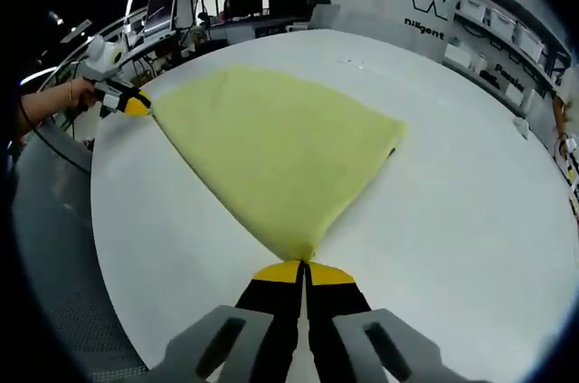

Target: Fold the garment on the visible template until the final outline fits inside the template.

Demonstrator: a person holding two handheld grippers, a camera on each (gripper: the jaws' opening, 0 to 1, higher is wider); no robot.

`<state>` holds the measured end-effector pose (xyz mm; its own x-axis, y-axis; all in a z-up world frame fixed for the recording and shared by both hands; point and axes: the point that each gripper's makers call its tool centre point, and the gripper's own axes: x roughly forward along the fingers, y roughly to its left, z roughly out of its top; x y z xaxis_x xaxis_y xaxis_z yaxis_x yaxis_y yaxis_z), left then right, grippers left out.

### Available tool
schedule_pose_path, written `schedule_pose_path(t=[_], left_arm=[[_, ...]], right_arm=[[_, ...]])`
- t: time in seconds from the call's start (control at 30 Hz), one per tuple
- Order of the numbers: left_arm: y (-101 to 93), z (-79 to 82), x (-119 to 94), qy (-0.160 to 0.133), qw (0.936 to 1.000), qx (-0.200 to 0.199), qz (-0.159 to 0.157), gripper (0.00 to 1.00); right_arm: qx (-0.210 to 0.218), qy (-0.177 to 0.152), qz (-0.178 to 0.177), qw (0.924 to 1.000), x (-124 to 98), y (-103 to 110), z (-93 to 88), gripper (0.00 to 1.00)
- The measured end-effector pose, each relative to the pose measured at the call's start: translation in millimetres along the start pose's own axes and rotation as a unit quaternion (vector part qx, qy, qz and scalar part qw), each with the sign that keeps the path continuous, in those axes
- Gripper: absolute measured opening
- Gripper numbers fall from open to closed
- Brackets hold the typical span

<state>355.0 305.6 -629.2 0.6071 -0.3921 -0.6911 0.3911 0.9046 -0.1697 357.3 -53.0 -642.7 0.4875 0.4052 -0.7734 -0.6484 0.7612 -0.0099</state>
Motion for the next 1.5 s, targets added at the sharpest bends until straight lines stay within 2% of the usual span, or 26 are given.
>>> schedule_pose_path(t=[0.37,0.5,0.63,0.7,0.8,0.9,0.93,1.13,1.23,1.33,1.5], left_arm=[[-2.2,-2.2,9.6,0.016,0.9996,0.024,0.002,0.12],[-3.0,-6.2,10.1,0.037,0.9971,0.066,-0.004,0.07],[-3.9,-3.0,9.5,0.04,0.9954,0.087,-0.008,0.05],[-4.4,-2.5,8.9,0.043,0.993,0.109,-0.013,0.04],[-2.4,-3.6,7.4,0.058,0.9836,0.17,-0.008,0.03],[-4.9,-1.8,5.8,0.061,0.9779,0.199,-0.015,0.02],[-3.7,-0.8,5.0,0.064,0.9733,0.22,-0.014,0.02],[-2.8,-5.9,3.0,0.084,0.9599,0.267,-0.018,0.01],[1.4,-6.3,2.6,0.086,0.9595,0.268,-0.013,0.02],[8.4,-4.7,0.1,0.08,0.9635,0.256,-0.001,0.02],[7.6,-3.8,-3.7,0.072,0.9691,0.236,-0.005,0.03]], right_arm=[[0.006,0.001,-0.003,1.0,-0.9,-1.2,-2.1,0.0],[0.006,0.008,-0.013,0.9999,-2.8,-6.8,-6.6,0.0],[0.01,0.002,-0.012,0.9999,-4.2,-7.6,-5.9,0.0],[0.012,0.002,-0.01,0.9999,-3.8,-5.9,-5.7,0.0],[0.012,0.004,-0.009,0.9999,-2.9,-5.1,-6.6,0.0],[0.014,0.004,-0.006,0.9999,-2.1,-3.9,-6.1,0.0],[0.013,0.005,-0.006,0.9999,-1.8,-3.8,-6.0,0.0],[0.017,0.007,-0.006,0.9998,-0.8,-3.6,-6.0,0.0],[0.018,0.008,-0.007,0.9998,-0.9,-3.7,-6.4,0.0],[0.02,0.008,-0.007,0.9997,-1.6,-3.2,-7.0,0.0],[0.028,0.005,-0.007,0.9996,-2.7,-3.0,-7.1,0.0]])
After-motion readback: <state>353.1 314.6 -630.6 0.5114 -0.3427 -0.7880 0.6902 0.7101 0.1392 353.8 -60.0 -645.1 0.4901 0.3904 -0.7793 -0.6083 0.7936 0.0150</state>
